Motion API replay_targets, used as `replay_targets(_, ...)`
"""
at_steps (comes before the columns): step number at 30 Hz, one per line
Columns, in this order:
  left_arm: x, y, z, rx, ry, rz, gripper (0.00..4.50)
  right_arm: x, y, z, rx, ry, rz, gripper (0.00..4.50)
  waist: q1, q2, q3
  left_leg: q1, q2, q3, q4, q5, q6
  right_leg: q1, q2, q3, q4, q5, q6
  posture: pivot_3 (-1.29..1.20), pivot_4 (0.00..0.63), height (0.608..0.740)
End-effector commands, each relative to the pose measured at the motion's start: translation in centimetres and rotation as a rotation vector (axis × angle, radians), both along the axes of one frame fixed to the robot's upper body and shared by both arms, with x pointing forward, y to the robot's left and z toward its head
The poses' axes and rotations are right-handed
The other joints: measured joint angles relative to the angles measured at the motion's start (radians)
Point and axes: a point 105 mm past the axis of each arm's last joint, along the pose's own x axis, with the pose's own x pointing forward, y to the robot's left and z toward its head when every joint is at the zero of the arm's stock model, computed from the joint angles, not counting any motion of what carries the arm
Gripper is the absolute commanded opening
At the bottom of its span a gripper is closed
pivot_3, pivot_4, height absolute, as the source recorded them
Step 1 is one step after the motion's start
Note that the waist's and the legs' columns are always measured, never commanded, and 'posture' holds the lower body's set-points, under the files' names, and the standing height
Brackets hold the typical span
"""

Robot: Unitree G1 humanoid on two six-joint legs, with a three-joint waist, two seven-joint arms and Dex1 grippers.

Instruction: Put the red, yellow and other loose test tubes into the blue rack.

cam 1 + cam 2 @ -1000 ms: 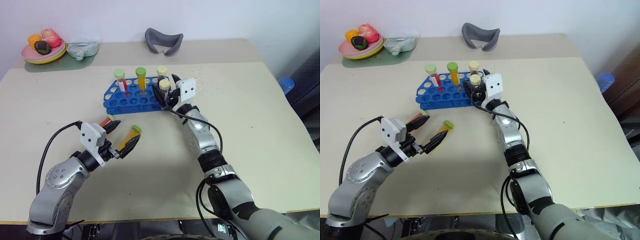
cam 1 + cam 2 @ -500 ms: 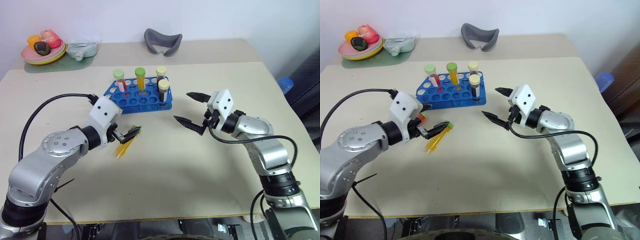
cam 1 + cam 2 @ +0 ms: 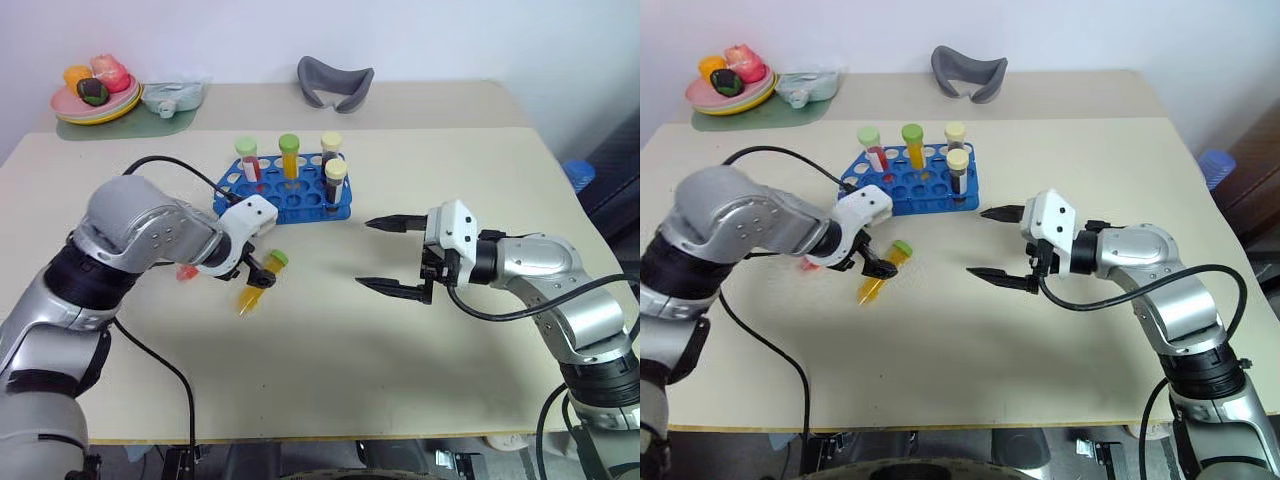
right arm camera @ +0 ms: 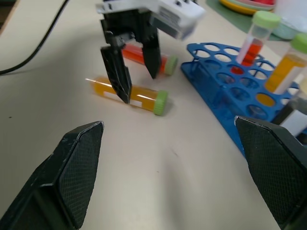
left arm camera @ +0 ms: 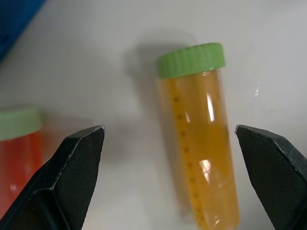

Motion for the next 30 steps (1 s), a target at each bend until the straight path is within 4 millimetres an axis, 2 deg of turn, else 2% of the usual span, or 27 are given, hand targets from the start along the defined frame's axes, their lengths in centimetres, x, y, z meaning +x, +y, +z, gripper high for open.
replay_targets(1, 0.1, -0.6, 0.1, 0.045, -0.006, -0.008, 4.50, -1.0, 0.5, 0.6, 0.005, -0.037, 0.038, 4.47, 0.003, 0.000, 0.000, 0.000, 0.000, 0.000, 0.000, 0.000, 0.000, 0.000, 0.000, 0.000, 0.000, 0.000, 0.000, 0.00, 0.150, 0.740)
replay_targets(5, 0.3, -1.5, 0.0, 0.075, -0.025, -0.012, 4.50, -1.4, 0.7, 0.2, 0.007, -0.031, 0.036, 4.47, 0.009, 0.000, 0.000, 0.000, 0.000, 0.000, 0.000, 0.000, -0.001, 0.000, 0.000, 0.000, 0.000, 0.000, 0.000, 0.00, 0.150, 0.740)
replay_targets(14, 0.3, -1.5, -0.8, 0.131, -0.009, 0.047, 4.50, -1.7, 1.2, 0.1, 0.020, -0.018, 0.045, 4.47, 0.008, 0.000, 0.000, 0.000, 0.000, 0.000, 0.001, 0.001, -0.001, 0.000, 0.000, 0.000, 0.001, 0.000, 0.000, 0.00, 0.150, 0.740)
replay_targets(15, 0.3, -1.6, -0.7, 0.130, -0.009, 0.052, 3.96, -1.7, 1.2, 0.1, 0.020, -0.017, 0.046, 4.50, 0.008, 0.000, 0.000, 0.000, 0.000, 0.000, 0.001, 0.001, -0.001, 0.000, 0.000, 0.000, 0.001, 0.000, 0.000, 0.00, 0.150, 0.740)
replay_targets(16, 0.2, -1.6, -0.8, 0.126, 0.002, 0.057, 3.72, -1.7, 1.2, 0.1, 0.021, -0.017, 0.047, 4.50, 0.008, 0.000, 0.000, 0.000, 0.000, 0.000, 0.001, 0.001, -0.001, 0.000, -0.001, 0.000, 0.001, 0.000, 0.000, 0.00, 0.150, 0.740)
replay_targets(18, 0.5, -1.2, -0.8, 0.135, -0.002, 0.096, 2.83, -1.6, 1.3, 0.1, 0.024, -0.018, 0.049, 4.50, 0.007, 0.000, 0.000, 0.000, 0.000, 0.000, 0.001, 0.001, -0.001, 0.000, -0.001, 0.000, 0.001, 0.000, 0.000, 0.00, 0.150, 0.740)
replay_targets(21, 0.7, -0.9, -0.9, 0.146, -0.001, 0.133, 1.30, -1.6, 1.5, 0.1, 0.028, -0.019, 0.050, 4.50, 0.006, 0.000, 0.000, 0.001, 0.000, 0.000, 0.001, 0.001, -0.001, 0.000, 0.000, 0.001, 0.002, 0.000, 0.000, 0.00, 0.150, 0.740)
replay_targets(30, 0.8, -0.9, -1.0, 0.132, 0.001, 0.182, 1.30, -1.6, 1.7, 0.1, 0.034, -0.018, 0.054, 4.50, 0.006, 0.000, -0.001, 0.001, 0.000, 0.000, 0.001, 0.002, -0.003, 0.000, 0.000, 0.001, 0.002, 0.000, 0.000, 0.00, 0.150, 0.740)
